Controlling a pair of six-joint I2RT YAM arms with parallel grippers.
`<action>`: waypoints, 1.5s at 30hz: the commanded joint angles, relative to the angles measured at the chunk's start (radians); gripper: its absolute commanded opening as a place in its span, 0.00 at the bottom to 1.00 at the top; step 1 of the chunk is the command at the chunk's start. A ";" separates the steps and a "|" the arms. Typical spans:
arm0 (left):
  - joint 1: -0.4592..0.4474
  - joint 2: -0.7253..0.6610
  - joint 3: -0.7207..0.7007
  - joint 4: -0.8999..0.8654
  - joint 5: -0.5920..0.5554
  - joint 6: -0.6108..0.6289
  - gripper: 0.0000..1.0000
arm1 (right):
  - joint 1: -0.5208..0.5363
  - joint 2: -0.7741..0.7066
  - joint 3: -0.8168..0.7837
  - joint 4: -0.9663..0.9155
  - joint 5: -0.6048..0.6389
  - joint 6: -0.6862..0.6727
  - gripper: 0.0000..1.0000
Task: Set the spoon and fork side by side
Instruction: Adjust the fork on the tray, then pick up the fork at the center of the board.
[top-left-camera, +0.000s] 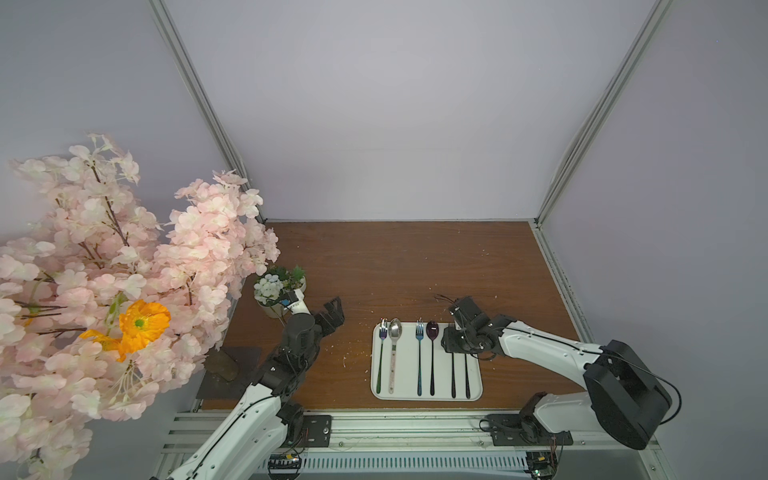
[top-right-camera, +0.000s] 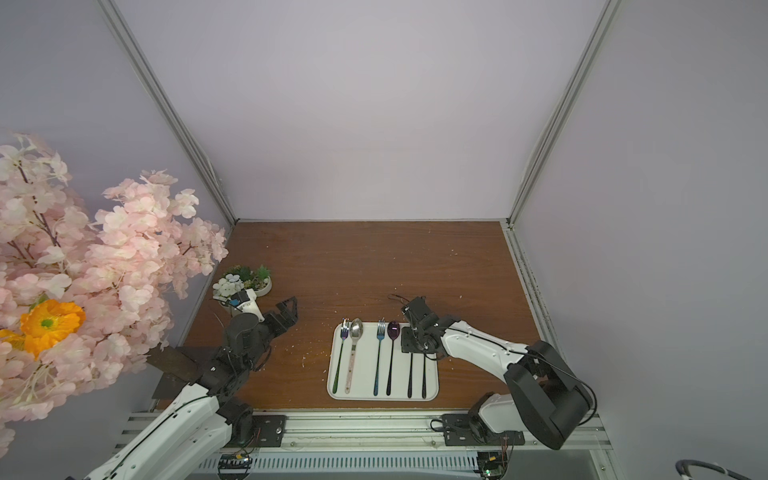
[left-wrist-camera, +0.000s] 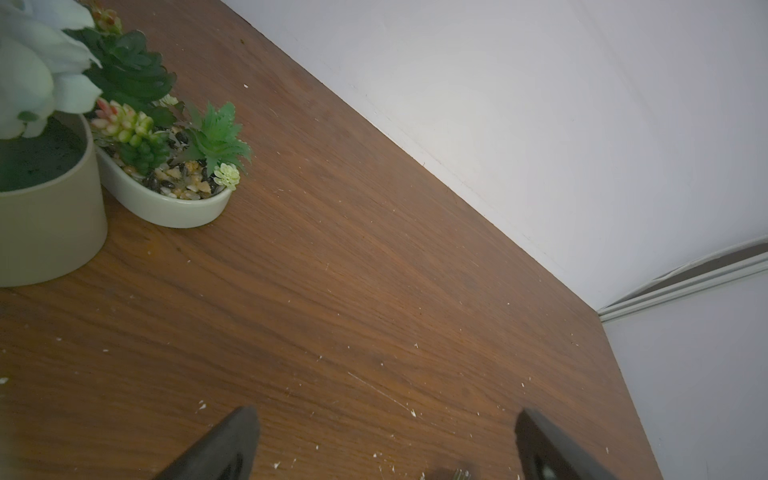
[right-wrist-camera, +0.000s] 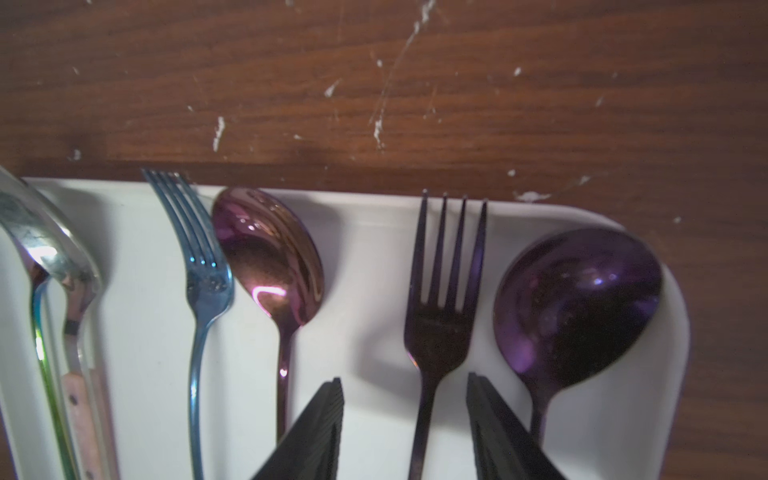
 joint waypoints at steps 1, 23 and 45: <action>0.009 0.001 0.005 -0.004 -0.012 0.008 0.99 | -0.007 0.029 -0.005 0.022 0.028 -0.022 0.52; 0.009 0.014 0.012 0.005 -0.008 0.011 0.99 | -0.009 -0.056 0.085 -0.122 0.130 -0.056 0.53; 0.043 0.552 -0.038 0.860 -0.367 0.805 0.99 | -0.606 -0.233 -0.282 1.285 -0.019 -0.758 0.99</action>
